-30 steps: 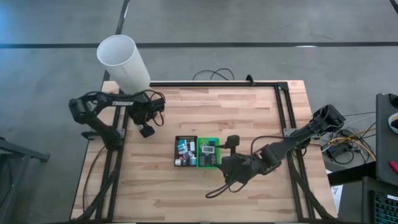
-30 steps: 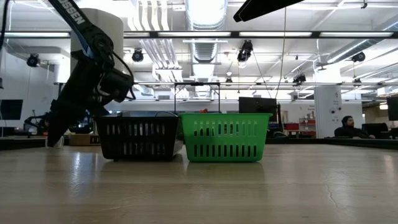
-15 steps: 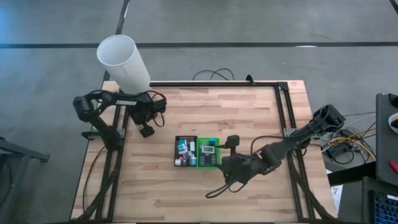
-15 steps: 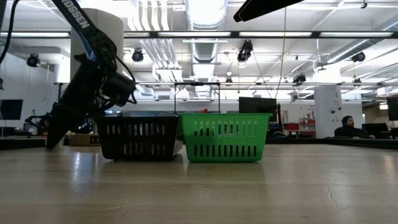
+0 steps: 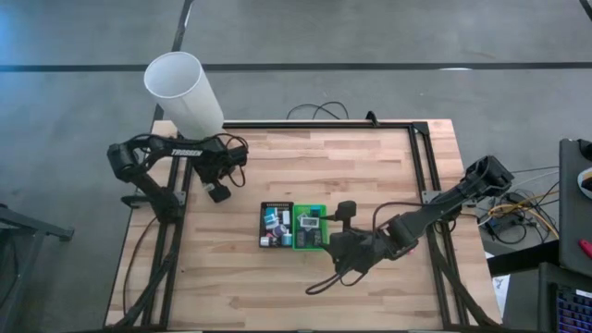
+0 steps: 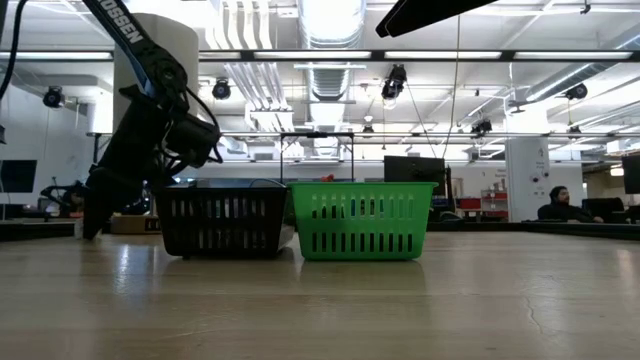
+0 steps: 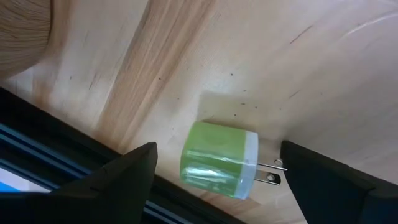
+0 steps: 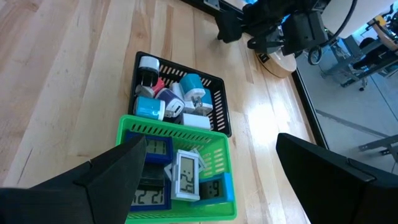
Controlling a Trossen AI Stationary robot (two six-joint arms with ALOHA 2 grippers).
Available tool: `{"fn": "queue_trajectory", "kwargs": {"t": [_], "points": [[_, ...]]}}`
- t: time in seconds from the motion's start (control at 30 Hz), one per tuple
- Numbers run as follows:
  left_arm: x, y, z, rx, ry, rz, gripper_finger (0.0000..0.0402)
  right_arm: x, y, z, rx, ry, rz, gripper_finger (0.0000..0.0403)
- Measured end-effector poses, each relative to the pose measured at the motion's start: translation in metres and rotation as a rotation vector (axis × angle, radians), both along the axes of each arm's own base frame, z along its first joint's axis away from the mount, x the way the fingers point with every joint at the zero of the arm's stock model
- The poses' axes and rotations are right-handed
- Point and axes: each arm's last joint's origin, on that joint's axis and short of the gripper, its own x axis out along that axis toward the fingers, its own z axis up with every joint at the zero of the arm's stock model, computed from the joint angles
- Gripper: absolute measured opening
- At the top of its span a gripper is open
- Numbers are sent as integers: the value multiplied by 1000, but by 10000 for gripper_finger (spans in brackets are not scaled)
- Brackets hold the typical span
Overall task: Pick & Place Office items
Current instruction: Put the green white charger adapter into the black bin
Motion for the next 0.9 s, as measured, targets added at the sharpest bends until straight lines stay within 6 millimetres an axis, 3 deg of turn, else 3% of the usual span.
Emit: {"fn": "queue_trajectory", "kwargs": {"t": [0.13, 0.37, 0.9], "points": [[0, 0, 0, -2, -1, 1, 323, 0, 0, 0, 0, 0, 0, 358], [0, -1, 1, -16, -10, 12, 232, 0, 0, 0, 1, -1, 0, 358], [0, -1, 5, -32, 11, 26, 232, 0, 0, 0, -1, -1, 1, 358]]}}
